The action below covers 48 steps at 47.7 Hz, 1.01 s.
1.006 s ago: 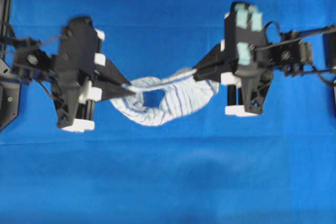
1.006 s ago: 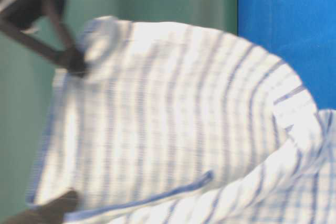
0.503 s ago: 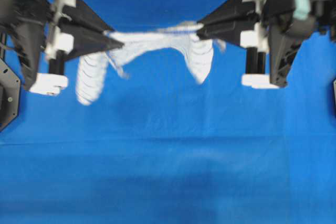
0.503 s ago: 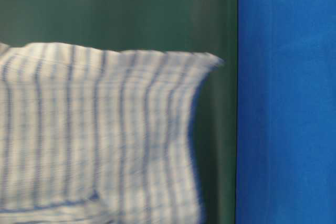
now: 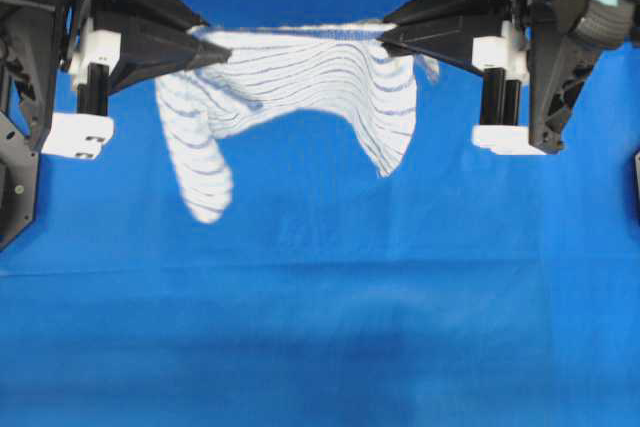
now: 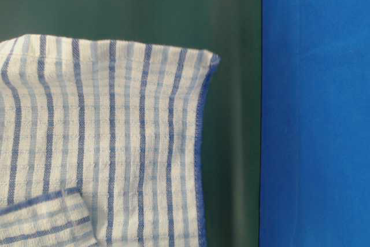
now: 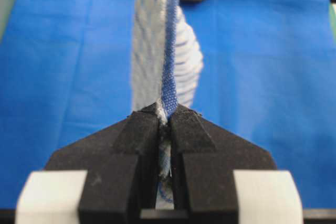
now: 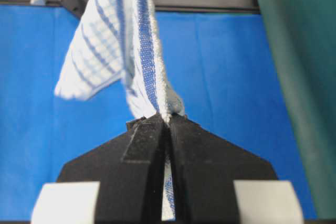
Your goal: Lift the towel with both arms.
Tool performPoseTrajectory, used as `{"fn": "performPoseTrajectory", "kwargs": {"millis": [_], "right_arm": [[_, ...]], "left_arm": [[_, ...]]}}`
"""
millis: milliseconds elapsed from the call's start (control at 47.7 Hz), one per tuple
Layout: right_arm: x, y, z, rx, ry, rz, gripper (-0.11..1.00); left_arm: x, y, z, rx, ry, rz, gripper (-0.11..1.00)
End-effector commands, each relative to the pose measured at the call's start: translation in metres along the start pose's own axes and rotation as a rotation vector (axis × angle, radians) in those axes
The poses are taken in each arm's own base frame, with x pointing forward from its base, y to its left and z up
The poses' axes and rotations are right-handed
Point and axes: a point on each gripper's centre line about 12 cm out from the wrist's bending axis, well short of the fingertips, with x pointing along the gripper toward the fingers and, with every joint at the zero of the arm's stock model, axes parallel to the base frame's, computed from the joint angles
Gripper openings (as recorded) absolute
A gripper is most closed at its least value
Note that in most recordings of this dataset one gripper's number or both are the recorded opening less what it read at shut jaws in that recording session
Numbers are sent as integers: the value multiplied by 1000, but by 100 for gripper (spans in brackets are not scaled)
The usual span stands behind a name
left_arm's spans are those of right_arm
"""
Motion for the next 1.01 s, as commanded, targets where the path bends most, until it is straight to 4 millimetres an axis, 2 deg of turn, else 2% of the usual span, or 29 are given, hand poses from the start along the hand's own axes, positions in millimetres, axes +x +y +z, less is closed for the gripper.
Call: {"fn": "performPoseTrajectory", "kwargs": {"millis": [0, 63, 105, 231, 335, 398, 482, 587, 755, 880, 985], "right_arm": [[-13, -6, 10, 6, -43, -12, 1], [-13, -8, 10, 8, -39, -16, 2], [-13, -10, 10, 11, -38, -22, 2], [-12, -15, 9, 20, -34, -36, 4], [-11, -18, 7, 21, -29, -45, 34], [-9, -19, 5, 12, -21, -56, 52], [-9, -21, 3, 7, -13, -71, 68], [-7, -21, 1, 4, -4, -74, 64], [-1, -19, -10, 9, 30, -73, 65], [13, -15, -32, 28, 87, -69, 65], [27, -11, -55, 56, 128, -61, 65]], "left_arm": [[-6, 4, 13, 16, -48, 14, 1], [-6, 5, 14, 33, -51, 19, 5], [-6, 5, 14, 46, -52, 19, 13], [-5, 5, 13, 53, -58, 19, 49], [-4, 5, 13, 54, -61, 19, 78], [-4, 5, 13, 56, -61, 20, 88], [-4, 5, 12, 54, -60, 19, 87], [-2, 5, 10, 53, -55, 19, 87], [3, 6, 1, 51, -43, 19, 87], [18, 7, -17, 47, -43, 20, 87], [37, 6, -41, 47, -28, 14, 87]]}}
